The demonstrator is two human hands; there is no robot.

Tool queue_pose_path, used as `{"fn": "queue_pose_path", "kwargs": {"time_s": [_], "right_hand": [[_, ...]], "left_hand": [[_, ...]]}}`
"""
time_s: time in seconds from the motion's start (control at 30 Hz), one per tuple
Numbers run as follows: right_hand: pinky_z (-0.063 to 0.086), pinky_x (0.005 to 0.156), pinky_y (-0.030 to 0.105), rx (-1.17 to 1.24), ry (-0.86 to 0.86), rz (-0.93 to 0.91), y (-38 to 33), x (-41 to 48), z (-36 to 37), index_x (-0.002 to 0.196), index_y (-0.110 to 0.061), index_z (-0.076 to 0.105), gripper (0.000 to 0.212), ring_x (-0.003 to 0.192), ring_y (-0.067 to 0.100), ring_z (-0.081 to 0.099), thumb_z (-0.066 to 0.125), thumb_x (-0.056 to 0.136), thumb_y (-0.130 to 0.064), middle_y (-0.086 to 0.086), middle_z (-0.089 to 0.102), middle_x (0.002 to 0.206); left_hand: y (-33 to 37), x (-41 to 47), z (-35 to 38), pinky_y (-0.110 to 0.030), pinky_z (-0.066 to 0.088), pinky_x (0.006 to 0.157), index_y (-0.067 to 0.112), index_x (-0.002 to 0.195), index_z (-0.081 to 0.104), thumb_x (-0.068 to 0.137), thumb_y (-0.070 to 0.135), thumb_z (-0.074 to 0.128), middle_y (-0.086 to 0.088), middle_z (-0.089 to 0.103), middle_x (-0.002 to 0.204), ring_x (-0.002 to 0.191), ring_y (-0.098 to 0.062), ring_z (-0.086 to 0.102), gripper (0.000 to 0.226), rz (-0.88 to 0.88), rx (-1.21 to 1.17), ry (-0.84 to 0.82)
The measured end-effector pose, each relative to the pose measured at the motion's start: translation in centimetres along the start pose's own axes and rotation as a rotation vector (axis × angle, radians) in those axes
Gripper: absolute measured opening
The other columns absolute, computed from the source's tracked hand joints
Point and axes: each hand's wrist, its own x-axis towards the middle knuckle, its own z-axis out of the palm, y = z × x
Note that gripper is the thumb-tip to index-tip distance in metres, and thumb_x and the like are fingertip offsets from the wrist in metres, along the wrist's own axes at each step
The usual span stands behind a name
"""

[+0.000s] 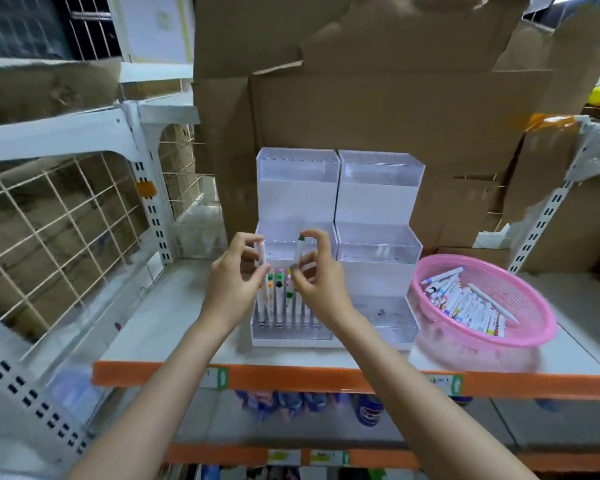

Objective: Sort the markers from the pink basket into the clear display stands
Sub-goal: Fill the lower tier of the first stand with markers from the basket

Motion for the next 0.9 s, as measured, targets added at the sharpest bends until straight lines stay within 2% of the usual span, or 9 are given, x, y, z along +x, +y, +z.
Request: {"fn": "queue_pose_path", "kwargs": {"time_s": [0.1, 0.23, 0.27, 0.47, 0.67, 0.9], "right_hand": [[0.050, 0.059, 0.035, -0.053, 0.020, -0.012, -0.1, -0.4, 1.7, 0.121, -0.024, 0.039, 0.046, 0.061, 0.018, 0.061, 0.061, 0.086, -0.003, 0.007, 0.060, 0.071], [0.044, 0.055, 0.016, -0.109, 0.037, -0.027, -0.4, -0.9, 2.9, 0.119, -0.018, 0.042, 0.041, 0.064, 0.010, 0.059, 0.064, 0.087, -0.004, -0.001, 0.057, 0.074], [0.043, 0.055, 0.014, -0.116, 0.039, -0.024, -0.4, -1.0, 3.1, 0.119, -0.018, 0.042, 0.040, 0.064, 0.010, 0.059, 0.064, 0.088, -0.005, -0.001, 0.057, 0.074], [0.047, 0.060, 0.023, -0.143, 0.050, -0.011, -0.3, -1.3, 3.9, 0.115, -0.021, 0.042, 0.037, 0.069, 0.011, 0.058, 0.063, 0.089, -0.005, -0.003, 0.057, 0.073], [0.047, 0.061, 0.018, -0.159, 0.052, 0.002, -0.5, -1.5, 4.0, 0.116, -0.020, 0.043, 0.038, 0.072, 0.008, 0.058, 0.063, 0.088, -0.003, -0.011, 0.053, 0.075], [0.046, 0.061, 0.019, -0.185, 0.053, -0.012, -0.8, -1.8, 4.2, 0.116, -0.017, 0.045, 0.037, 0.071, 0.007, 0.056, 0.063, 0.087, -0.002, -0.014, 0.049, 0.076]], "left_hand": [[-1.1, -0.1, -0.8, -0.004, 0.047, 0.066, 0.017, 0.102, 0.055, 0.075, 0.004, 0.077, 0.017, 0.059, 0.080, 0.075, 0.010, 0.061, 0.037, -0.012, -0.041, -0.001], [-2.7, -0.1, -1.1, -0.009, 0.050, 0.069, 0.016, 0.102, 0.056, 0.075, 0.004, 0.077, 0.013, 0.061, 0.080, 0.079, 0.003, 0.063, 0.037, -0.022, -0.069, -0.037], [-3.1, -0.2, -1.1, -0.010, 0.051, 0.070, 0.015, 0.103, 0.057, 0.075, 0.005, 0.077, 0.013, 0.062, 0.080, 0.079, 0.002, 0.063, 0.036, -0.024, -0.076, -0.048], [-4.1, -0.4, -0.5, -0.012, 0.051, 0.070, 0.016, 0.101, 0.057, 0.076, 0.005, 0.076, 0.004, 0.067, 0.081, 0.075, 0.000, 0.064, 0.033, -0.018, -0.115, -0.109], [-4.8, -0.6, 0.1, -0.018, 0.052, 0.071, 0.017, 0.095, 0.058, 0.075, 0.009, 0.078, 0.004, 0.065, 0.086, 0.079, -0.003, 0.063, 0.029, 0.053, -0.055, -0.145], [-5.2, -1.0, 0.0, -0.012, 0.047, 0.065, 0.022, 0.089, 0.055, 0.075, 0.006, 0.077, 0.004, 0.063, 0.082, 0.076, -0.003, 0.060, 0.030, 0.078, -0.015, -0.148]]}}
